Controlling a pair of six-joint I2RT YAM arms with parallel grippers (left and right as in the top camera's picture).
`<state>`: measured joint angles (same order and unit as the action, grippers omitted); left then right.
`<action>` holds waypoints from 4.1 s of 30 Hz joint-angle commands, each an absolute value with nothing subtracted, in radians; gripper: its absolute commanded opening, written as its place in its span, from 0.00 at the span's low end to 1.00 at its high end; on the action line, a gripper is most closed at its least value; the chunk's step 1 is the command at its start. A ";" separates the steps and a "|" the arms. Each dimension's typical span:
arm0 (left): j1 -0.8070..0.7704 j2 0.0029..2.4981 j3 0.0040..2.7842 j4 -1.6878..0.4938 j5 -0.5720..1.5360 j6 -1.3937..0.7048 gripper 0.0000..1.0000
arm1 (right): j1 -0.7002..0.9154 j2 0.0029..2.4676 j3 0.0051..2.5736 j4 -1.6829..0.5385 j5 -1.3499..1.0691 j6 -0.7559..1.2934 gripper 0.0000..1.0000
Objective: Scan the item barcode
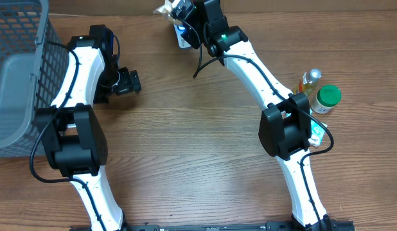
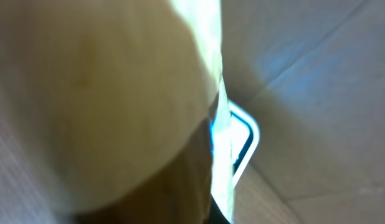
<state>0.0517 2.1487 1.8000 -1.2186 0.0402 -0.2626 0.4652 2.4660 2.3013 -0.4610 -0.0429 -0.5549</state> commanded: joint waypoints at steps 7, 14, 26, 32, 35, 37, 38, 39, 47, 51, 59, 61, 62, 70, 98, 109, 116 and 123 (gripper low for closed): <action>0.050 2.109 1.816 -1.218 0.033 -0.270 1.00 | 0.469 2.465 2.310 -0.368 -0.016 -0.551 0.04; 0.050 2.109 1.816 -1.218 0.033 -0.270 1.00 | 0.468 2.500 2.310 -0.332 -0.003 -0.551 0.04; 0.050 2.109 1.816 -1.218 0.033 -0.270 1.00 | 0.472 2.539 2.310 -0.384 -0.011 -0.551 0.04; 0.050 2.109 1.816 -1.218 0.033 -0.270 1.00 | 0.471 2.539 2.310 -0.412 -0.031 -0.551 0.04; 0.050 2.109 1.816 -1.218 0.033 -0.270 0.99 | 0.467 2.528 2.315 -0.366 -0.025 -0.511 0.04; 0.050 2.109 1.816 -1.218 0.033 -0.270 1.00 | 0.462 2.497 2.328 -0.340 -0.025 -0.456 0.04; 0.050 2.109 1.816 -1.218 0.033 -0.270 0.99 | 0.460 2.481 2.334 -0.334 -0.025 -0.434 0.04; 0.050 2.109 1.816 -1.218 0.033 -0.270 1.00 | 0.458 2.456 2.342 -0.330 -0.027 -0.406 0.04; 0.050 2.109 1.816 -1.218 0.033 -0.270 1.00 | 0.424 2.210 2.353 -0.539 -0.030 -0.332 0.04; 0.050 2.109 1.816 -1.218 0.033 -0.270 1.00 | 0.395 2.148 2.353 -0.784 -0.136 -0.231 0.04; 0.050 2.109 1.816 -1.218 0.033 -0.270 0.99 | 0.327 2.154 2.311 -1.351 -0.556 -0.242 0.05; 0.050 2.109 1.816 -1.218 0.033 -0.270 0.99 | 0.319 2.154 2.283 -1.474 -0.552 -0.303 0.06; 0.050 2.109 1.816 -1.218 0.033 -0.270 1.00 | 0.318 2.154 2.267 -1.523 -0.552 -0.332 0.06; 0.050 2.109 1.816 -1.218 0.033 -0.270 0.99 | 0.316 2.154 2.115 -1.681 -0.375 -0.394 0.07; 0.050 2.109 1.816 -1.218 0.033 -0.270 1.00 | 0.326 2.154 1.934 -1.058 0.119 0.234 1.00; 0.050 2.109 1.816 -1.218 0.033 -0.270 1.00 | 0.370 2.154 1.883 -1.043 -0.315 0.336 0.18; 0.050 2.109 1.816 -1.218 0.033 -0.270 0.99 | 0.413 2.154 1.735 -0.933 -0.313 0.349 0.23; 0.050 2.109 1.816 -1.218 0.033 -0.270 1.00 | 0.418 2.154 1.659 -0.963 -0.156 0.349 0.27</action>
